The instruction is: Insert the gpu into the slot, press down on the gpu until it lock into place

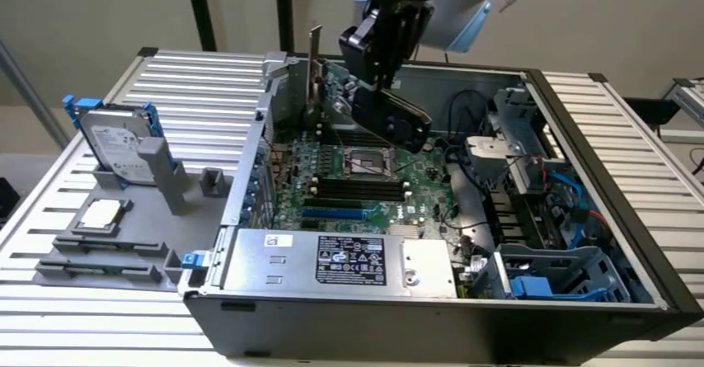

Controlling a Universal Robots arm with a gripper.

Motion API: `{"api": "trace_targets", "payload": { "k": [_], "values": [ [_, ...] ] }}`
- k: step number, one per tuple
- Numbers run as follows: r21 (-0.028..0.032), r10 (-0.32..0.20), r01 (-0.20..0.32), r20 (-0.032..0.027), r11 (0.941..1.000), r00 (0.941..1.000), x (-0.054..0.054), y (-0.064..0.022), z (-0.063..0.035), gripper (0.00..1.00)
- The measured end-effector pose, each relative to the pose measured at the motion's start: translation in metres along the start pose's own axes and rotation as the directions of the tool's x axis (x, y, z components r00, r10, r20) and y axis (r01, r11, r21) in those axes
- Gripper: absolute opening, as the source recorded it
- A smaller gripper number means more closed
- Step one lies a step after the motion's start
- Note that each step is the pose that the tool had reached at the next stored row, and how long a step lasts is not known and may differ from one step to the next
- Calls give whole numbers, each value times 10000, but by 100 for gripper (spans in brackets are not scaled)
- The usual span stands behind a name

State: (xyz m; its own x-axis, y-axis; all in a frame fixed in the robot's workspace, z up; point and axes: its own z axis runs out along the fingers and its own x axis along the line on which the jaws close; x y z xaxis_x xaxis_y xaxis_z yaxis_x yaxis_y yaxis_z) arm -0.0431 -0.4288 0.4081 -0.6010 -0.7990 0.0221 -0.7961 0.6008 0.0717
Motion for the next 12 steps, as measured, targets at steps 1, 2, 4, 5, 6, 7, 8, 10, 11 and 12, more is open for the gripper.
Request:
{"api": "trace_targets", "payload": {
  "k": [1,2,4,5,6,7,8,10,11,12],
  "values": [
    [10,-196,196,-9,9998,9998,0,-1,9,26],
    [19,-369,369,-18,9993,9993,0,-1,18,26],
    [37,-727,727,-36,9973,9973,0,-2,34,26],
    [46,-918,918,-46,9958,9958,-1,-3,43,26],
    [54,-1097,1097,-56,9939,9939,-1,-4,51,26],
    [62,-1274,1275,-67,9918,9918,-1,-4,59,26],
    [70,-1458,1459,-77,9893,9893,-1,-5,68,26],
    [86,-1812,1813,-97,9834,9834,-2,-6,84,26],
    [93,-1993,1994,-109,9799,9799,-2,-7,92,26],
    [99,-2169,2170,-119,9761,9761,-2,-7,100,26]
  ]
}}
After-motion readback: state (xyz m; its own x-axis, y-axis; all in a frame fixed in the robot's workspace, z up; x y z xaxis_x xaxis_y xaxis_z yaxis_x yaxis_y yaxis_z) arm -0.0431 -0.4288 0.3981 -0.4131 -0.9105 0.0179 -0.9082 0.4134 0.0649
